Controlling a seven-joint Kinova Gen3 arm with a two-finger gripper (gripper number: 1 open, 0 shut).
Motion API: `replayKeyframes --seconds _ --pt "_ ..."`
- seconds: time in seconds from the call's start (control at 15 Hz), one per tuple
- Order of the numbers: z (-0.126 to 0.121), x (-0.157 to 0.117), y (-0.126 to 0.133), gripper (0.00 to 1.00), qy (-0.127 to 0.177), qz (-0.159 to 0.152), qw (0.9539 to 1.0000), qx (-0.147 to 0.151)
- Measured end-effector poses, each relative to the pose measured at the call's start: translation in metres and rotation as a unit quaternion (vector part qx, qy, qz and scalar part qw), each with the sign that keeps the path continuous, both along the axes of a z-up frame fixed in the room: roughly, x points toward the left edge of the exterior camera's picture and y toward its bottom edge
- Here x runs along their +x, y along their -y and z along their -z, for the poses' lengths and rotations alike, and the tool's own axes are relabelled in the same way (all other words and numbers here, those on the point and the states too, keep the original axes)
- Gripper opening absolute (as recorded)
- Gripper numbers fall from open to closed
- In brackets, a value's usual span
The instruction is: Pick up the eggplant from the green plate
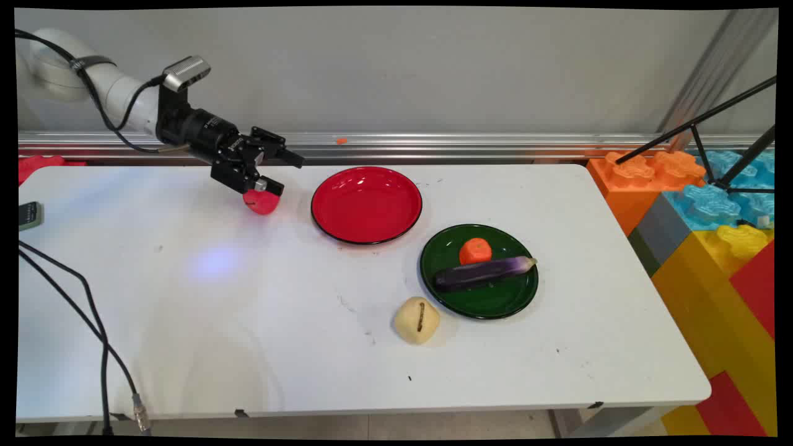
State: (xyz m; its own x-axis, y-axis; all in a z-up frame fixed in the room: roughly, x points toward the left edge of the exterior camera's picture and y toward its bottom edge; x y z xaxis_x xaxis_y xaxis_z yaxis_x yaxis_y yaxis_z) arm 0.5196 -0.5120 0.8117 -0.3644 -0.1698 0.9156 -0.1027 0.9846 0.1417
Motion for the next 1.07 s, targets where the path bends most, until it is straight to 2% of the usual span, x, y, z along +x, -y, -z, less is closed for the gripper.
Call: replayKeyframes --seconds 0.33,0.8,1.07 --pt "-0.011 -0.018 -0.001 1.00 -0.003 0.013 0.9999 0.005" --pt "-0.016 -0.068 0.001 1.00 0.018 0.026 0.9991 0.028" --pt "-0.013 -0.109 0.010 1.00 0.029 0.024 0.9984 0.043"
